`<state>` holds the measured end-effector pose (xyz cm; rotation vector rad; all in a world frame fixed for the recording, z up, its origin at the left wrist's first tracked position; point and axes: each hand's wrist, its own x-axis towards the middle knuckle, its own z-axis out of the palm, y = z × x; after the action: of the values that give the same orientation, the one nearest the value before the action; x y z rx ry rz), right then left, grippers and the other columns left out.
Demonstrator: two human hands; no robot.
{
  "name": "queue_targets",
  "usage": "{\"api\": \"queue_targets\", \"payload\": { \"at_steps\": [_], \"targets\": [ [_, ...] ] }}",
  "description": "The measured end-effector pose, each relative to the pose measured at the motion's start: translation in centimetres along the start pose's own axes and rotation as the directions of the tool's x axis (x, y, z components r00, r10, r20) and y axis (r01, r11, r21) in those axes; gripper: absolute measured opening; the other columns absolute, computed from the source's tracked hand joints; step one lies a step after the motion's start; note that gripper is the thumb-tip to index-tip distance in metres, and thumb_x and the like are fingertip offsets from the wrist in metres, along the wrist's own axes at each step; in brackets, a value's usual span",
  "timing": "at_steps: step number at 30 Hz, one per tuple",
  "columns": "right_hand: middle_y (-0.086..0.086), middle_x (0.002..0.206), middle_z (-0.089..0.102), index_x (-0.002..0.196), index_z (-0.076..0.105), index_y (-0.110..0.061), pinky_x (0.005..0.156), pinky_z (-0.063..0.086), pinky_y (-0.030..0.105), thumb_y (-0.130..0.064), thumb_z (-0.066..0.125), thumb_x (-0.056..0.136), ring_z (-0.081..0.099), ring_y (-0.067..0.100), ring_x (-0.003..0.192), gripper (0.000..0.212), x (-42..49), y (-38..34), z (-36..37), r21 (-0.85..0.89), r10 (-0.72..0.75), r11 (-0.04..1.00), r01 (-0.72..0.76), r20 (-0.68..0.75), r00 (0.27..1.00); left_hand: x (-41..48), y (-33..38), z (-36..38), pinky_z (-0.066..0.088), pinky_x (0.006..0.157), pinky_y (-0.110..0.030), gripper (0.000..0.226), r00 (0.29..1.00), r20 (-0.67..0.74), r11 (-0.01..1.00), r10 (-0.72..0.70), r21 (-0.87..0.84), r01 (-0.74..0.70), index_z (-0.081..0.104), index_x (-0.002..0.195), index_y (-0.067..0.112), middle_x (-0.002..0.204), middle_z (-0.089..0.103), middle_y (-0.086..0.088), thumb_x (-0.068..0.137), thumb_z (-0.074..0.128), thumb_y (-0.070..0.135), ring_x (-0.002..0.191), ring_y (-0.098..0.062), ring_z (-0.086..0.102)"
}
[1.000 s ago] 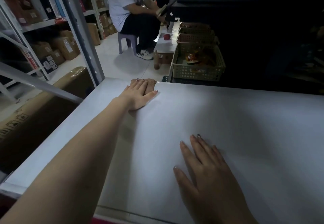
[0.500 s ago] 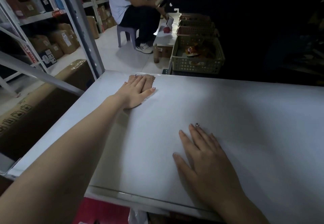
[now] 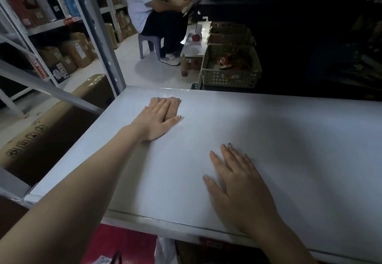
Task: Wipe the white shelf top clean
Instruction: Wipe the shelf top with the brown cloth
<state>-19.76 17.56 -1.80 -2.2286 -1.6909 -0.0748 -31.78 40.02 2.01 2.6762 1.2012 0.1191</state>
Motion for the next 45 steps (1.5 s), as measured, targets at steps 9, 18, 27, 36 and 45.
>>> {"api": "queue_targets", "payload": {
  "at_steps": [9, 18, 27, 36, 45],
  "targets": [
    [0.011, 0.127, 0.059, 0.119, 0.064, -0.016, 0.103, 0.019, 0.03, -0.049, 0.036, 0.085, 0.055, 0.025, 0.119, 0.055, 0.0, 0.0, -0.4, -0.019, 0.002, 1.0, -0.002, 0.026, 1.0, -3.6, 0.5, -0.1, 0.01, 0.11, -0.036, 0.096, 0.999, 0.015, 0.999, 0.032, -0.034, -0.031, 0.016, 0.146, 0.017, 0.153, 0.015, 0.006, 0.07, 0.01, 0.074, 0.138, -0.007, 0.006],
    [0.008, 0.141, 0.046, 0.132, 0.053, -0.02, 0.111, 0.014, 0.034, -0.054, 0.023, 0.086, 0.04, 0.022, 0.133, 0.065, -0.1, 0.0, -0.6, 0.013, -0.021, 1.0, 0.02, 0.067, 0.998, -5.6, -0.5, 1.1, 0.01, 0.112, -0.037, 0.099, 0.998, -0.016, 0.998, 0.069, 0.008, -0.069, 0.013, 0.148, 0.015, 0.154, 0.012, 0.009, 0.069, 0.006, 0.075, 0.141, -0.008, -0.001],
    [-0.003, 0.157, 0.007, 0.148, 0.018, -0.03, 0.106, -0.015, 0.021, -0.062, -0.009, 0.07, 0.0, 0.011, 0.144, 0.088, 0.0, -0.1, -1.4, 0.048, -0.049, 0.998, 0.044, 0.125, 0.991, -8.6, -1.3, 2.0, 0.006, 0.115, -0.034, 0.11, 0.997, -0.015, 0.997, 0.077, 0.013, -0.077, 0.0, 0.149, 0.021, 0.155, -0.003, 0.013, 0.062, -0.009, 0.087, 0.141, -0.003, -0.012],
    [-0.005, 0.158, 0.003, 0.149, 0.013, -0.031, 0.105, -0.016, 0.021, -0.062, -0.013, 0.068, -0.003, 0.01, 0.144, 0.09, 0.0, -0.1, -1.5, 0.011, -0.044, 0.999, 0.043, 0.129, 0.991, -12.2, -1.2, 1.8, -0.008, 0.109, -0.021, 0.108, 0.998, 0.01, 0.998, 0.059, -0.014, -0.059, -0.006, 0.147, 0.026, 0.149, -0.015, 0.019, 0.058, -0.011, 0.089, 0.135, 0.004, -0.023],
    [-0.006, 0.157, -0.002, 0.149, 0.008, -0.032, 0.104, -0.018, 0.021, -0.062, -0.016, 0.065, -0.007, 0.009, 0.143, 0.092, 0.0, -0.4, -1.9, 0.015, -0.053, 0.999, 0.051, 0.156, 0.986, -16.0, -1.6, 1.9, -0.009, 0.113, -0.022, 0.088, 0.994, -0.001, 0.994, 0.108, -0.021, -0.108, -0.011, 0.14, 0.033, 0.15, -0.015, 0.02, 0.07, -0.006, 0.085, 0.134, 0.008, -0.023]
  ]
}}
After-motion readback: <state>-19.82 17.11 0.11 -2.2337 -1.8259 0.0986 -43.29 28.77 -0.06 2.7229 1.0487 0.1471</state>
